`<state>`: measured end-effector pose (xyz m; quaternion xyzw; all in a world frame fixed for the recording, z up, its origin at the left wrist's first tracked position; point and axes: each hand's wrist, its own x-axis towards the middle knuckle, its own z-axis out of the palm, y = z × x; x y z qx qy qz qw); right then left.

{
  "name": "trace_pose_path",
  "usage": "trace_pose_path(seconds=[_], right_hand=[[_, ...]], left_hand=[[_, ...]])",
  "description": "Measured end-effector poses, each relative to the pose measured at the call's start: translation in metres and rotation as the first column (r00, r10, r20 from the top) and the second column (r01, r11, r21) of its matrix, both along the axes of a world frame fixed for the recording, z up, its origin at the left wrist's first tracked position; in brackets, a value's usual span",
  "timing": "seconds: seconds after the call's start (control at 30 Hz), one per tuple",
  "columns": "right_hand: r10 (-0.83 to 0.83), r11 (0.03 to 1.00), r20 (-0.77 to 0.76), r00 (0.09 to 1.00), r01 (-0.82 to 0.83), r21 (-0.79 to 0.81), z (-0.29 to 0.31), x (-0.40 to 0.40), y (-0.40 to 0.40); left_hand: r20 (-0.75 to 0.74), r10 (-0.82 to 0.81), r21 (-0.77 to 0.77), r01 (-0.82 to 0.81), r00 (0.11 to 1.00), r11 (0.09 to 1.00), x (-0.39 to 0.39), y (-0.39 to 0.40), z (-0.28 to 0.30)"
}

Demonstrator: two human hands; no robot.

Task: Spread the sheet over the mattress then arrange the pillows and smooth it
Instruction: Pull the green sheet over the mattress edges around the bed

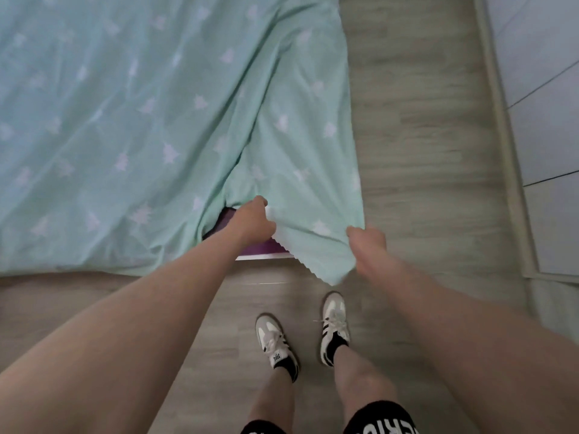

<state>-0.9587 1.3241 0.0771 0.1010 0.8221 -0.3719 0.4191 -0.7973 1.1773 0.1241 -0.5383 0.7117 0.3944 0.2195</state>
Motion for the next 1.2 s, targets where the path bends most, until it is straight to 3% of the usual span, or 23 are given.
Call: trace_pose_path(seconds=[0.13, 0.37, 0.53, 0.7, 0.83, 1.1, 1.2], right_hand=[[0.068, 0.993, -0.053, 0.996, -0.062, 0.102, -0.001, -0.033, 0.045], [0.206, 0.953, -0.035, 0.978, -0.193, 0.234, -0.025, -0.109, 0.119], [0.260, 0.904, -0.085, 0.962, -0.212, 0.371, -0.048, -0.170, 0.169], [0.200, 0.878, 0.004, 0.980, -0.181, 0.444, -0.072, -0.188, 0.180], [0.264, 0.889, 0.118, 0.957, -0.289, 0.354, -0.075, -0.161, 0.167], [0.497, 0.843, 0.077, 0.864, -0.502, 0.195, -0.085, -0.049, 0.096], [0.503, 0.852, 0.048, 0.863, -0.504, 0.142, -0.092, -0.022, 0.061]], left_hand=[[0.030, -0.040, 0.052, 0.039, 0.999, 0.998, -0.027, 0.035, 0.003], [0.087, 0.072, 0.102, -0.081, 0.994, 0.992, -0.080, 0.101, -0.026], [0.032, 0.111, 0.159, -0.115, 0.993, 0.981, -0.130, 0.161, -0.057], [0.018, 0.037, 0.176, -0.040, 0.999, 0.984, -0.151, 0.196, -0.075], [0.039, 0.073, 0.133, -0.077, 0.997, 0.988, -0.139, 0.195, -0.076], [0.088, 0.283, 0.025, -0.286, 0.955, 0.958, -0.058, 0.163, -0.088], [0.086, 0.303, -0.027, -0.302, 0.949, 0.953, -0.028, 0.140, -0.094]])
